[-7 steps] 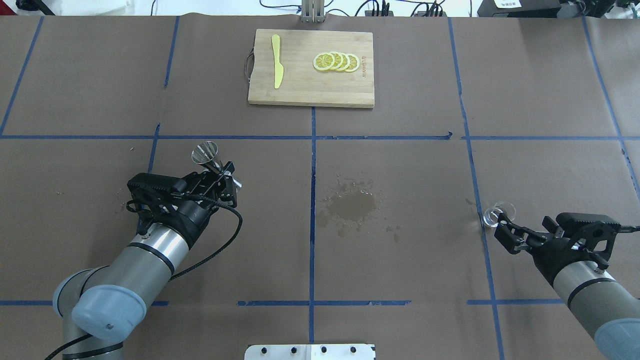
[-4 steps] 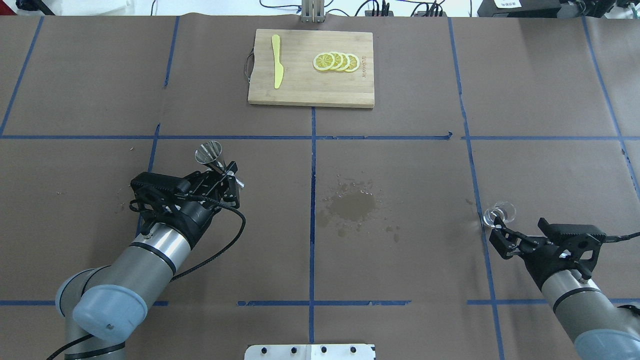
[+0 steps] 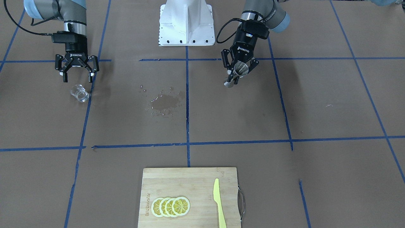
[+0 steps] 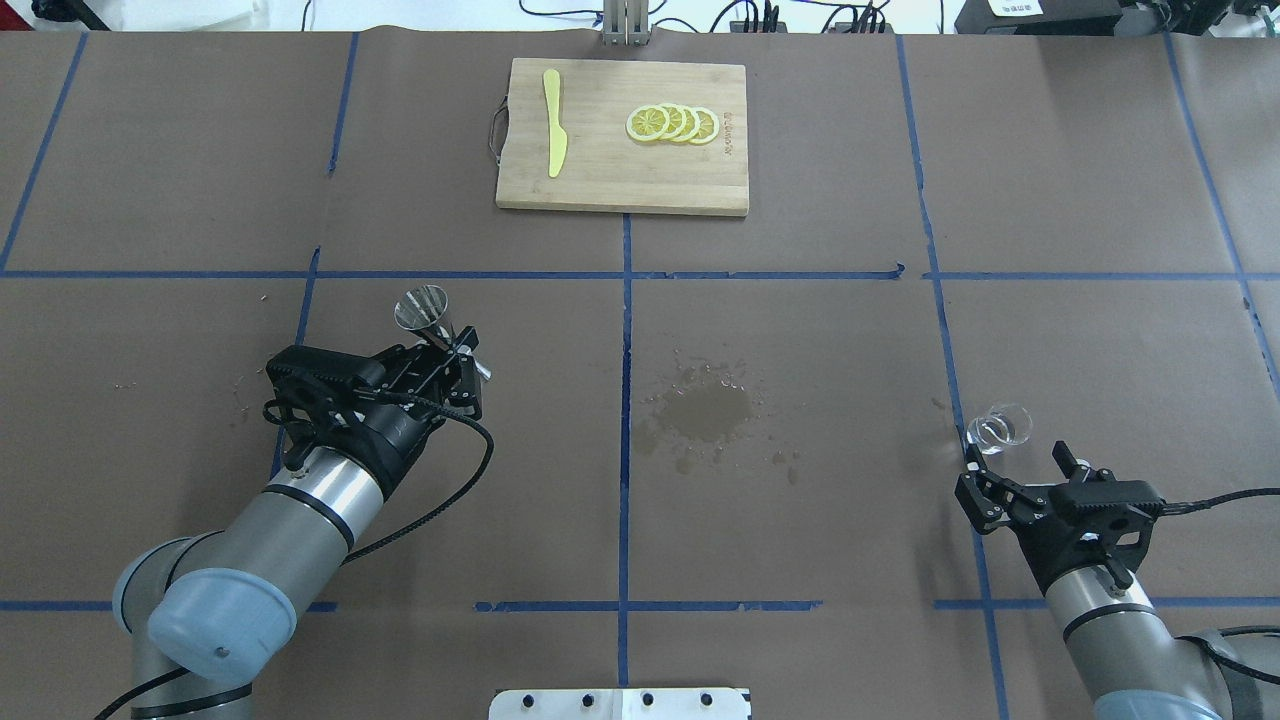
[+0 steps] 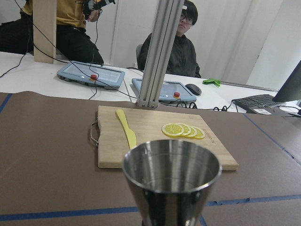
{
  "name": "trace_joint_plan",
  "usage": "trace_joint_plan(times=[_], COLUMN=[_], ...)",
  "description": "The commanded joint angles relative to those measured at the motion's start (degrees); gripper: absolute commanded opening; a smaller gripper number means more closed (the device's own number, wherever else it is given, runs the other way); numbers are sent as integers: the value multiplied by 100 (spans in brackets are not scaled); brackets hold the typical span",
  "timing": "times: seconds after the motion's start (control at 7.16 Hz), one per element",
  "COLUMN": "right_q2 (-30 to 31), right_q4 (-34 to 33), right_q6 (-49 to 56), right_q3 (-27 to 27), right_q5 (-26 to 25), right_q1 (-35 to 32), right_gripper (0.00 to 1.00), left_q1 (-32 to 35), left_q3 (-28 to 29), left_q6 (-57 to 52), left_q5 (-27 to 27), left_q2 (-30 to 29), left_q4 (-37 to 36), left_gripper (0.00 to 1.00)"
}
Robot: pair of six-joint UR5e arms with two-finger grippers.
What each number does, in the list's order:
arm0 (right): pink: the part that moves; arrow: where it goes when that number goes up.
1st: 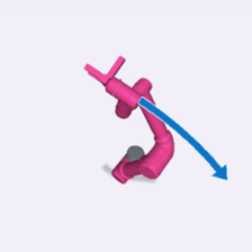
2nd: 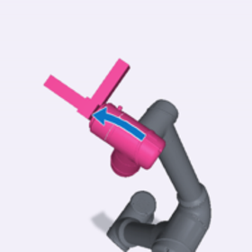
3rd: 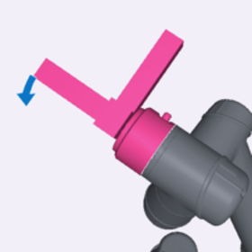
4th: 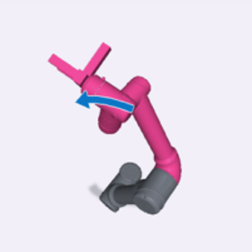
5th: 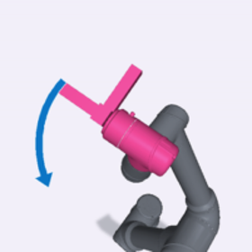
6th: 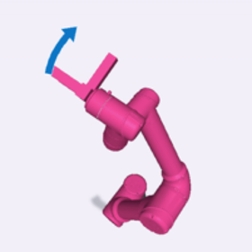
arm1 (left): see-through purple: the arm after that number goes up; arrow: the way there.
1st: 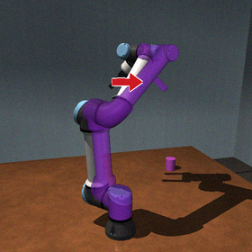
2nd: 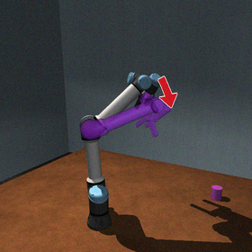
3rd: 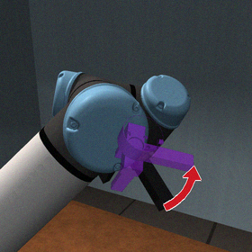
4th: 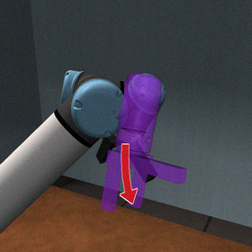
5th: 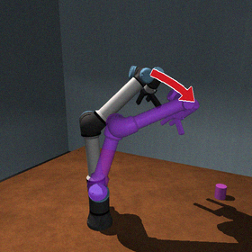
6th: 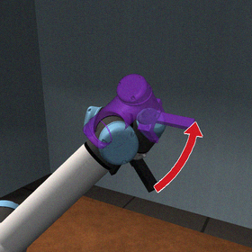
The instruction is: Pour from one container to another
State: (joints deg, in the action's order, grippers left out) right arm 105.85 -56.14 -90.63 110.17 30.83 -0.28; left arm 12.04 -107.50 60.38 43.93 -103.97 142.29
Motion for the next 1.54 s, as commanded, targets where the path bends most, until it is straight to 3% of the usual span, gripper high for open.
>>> trace_joint_plan(times=[0.0, 0.56, 1.4], right_q2=[-90, -389, -477], right_q4=[-2, 15, 15], right_q6=[10, -33, -60], right_q3=[-171, -601, -637], right_q5=[-121, -226, -156], right_q1=[2, -33, -341], right_gripper=[100, 100, 99], left_q1=[0, 26, 26], left_q3=[1, -25, -52], left_q6=[0, 0, -9], left_q5=[2, 2, -7], left_q2=[8, 43, 61], left_q4=[0, 0, 0], left_gripper=[0, 0, 0])
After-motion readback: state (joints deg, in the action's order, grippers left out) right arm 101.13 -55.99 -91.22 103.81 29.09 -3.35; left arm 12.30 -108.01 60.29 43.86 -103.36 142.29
